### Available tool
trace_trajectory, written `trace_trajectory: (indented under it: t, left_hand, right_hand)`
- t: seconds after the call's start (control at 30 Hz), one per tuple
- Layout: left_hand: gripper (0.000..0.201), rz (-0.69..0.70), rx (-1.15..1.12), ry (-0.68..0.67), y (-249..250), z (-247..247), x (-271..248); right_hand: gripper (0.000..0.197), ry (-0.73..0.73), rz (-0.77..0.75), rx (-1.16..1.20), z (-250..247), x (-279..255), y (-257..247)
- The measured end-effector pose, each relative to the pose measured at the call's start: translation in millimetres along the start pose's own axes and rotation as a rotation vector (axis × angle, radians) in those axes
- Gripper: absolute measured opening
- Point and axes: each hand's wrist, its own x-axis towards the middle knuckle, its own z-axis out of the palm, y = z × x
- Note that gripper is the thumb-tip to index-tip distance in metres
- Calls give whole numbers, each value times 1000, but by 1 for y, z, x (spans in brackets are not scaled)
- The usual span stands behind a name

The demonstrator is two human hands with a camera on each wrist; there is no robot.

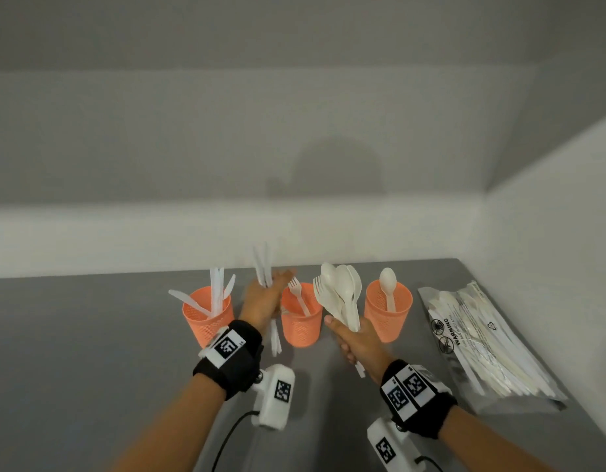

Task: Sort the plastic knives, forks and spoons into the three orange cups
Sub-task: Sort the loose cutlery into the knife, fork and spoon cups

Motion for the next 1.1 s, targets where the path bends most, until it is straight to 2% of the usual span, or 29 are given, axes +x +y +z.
trace_trajectory:
  t: [0.07, 0.1, 0.2, 0.23, 0.3, 0.33, 0.4, 0.47, 0.53, 0.6, 0.63, 0.7, 0.77, 0.83, 0.9, 1.0, 1.1]
  left_hand:
    - [21, -18, 17, -191, -8, 9, -16]
    - [20, -16, -3, -243, -11, 14, -24]
    - [22, 0, -67, -218, -16, 26, -34]
    - [25, 5, -80, -204, -17, 28, -34]
    - [30, 16, -94, -206, -20, 28, -33]
    - [31, 16, -105, -231, -21, 26, -33]
    - [30, 0, -200, -292, -24, 23, -31]
    - [31, -25, -394, -341, -25, 21, -29]
    - [46, -36, -485, -373, -27, 21, -27]
    - [59, -21, -418, -376, -26, 22, -29]
    - [58, -4, -339, -345, -24, 23, -31]
    - [37, 42, -187, -232, -18, 26, -35]
    - [16, 43, -145, -123, -16, 29, -30]
    - [17, 1, -152, -60, -17, 29, -22]
    - [15, -12, -136, -39, -17, 27, -19]
    - [9, 2, -63, -87, -15, 27, -20]
    - [16, 15, -32, -182, -11, 23, -21]
  right_hand:
    - [20, 16, -43, -8, 5, 3, -1]
    - [16, 16, -71, -44, 8, 4, 0]
    - [5, 61, -176, -302, 12, 8, 5]
    - [10, 81, -212, -402, 12, 8, 7]
    - [33, 98, -294, -579, 10, 6, 9]
    - [36, 122, -328, -657, 8, 6, 10]
    - [31, 186, -363, -801, 6, 8, 9]
    - [26, 214, -376, -892, 8, 9, 7]
    - [25, 226, -363, -940, 10, 9, 4]
    - [27, 222, -327, -1006, 12, 10, 0]
    - [29, 210, -306, -1043, 13, 10, -3]
    - [30, 181, -278, -1087, 16, 9, -8]
    - [34, 151, -281, -1093, 21, 8, -11]
    - [37, 122, -313, -1045, 24, 8, -11]
    - [33, 90, -298, -856, 24, 11, -10]
    - [24, 19, -166, -526, 26, 16, -14]
    - [13, -41, -73, -292, 33, 15, -18]
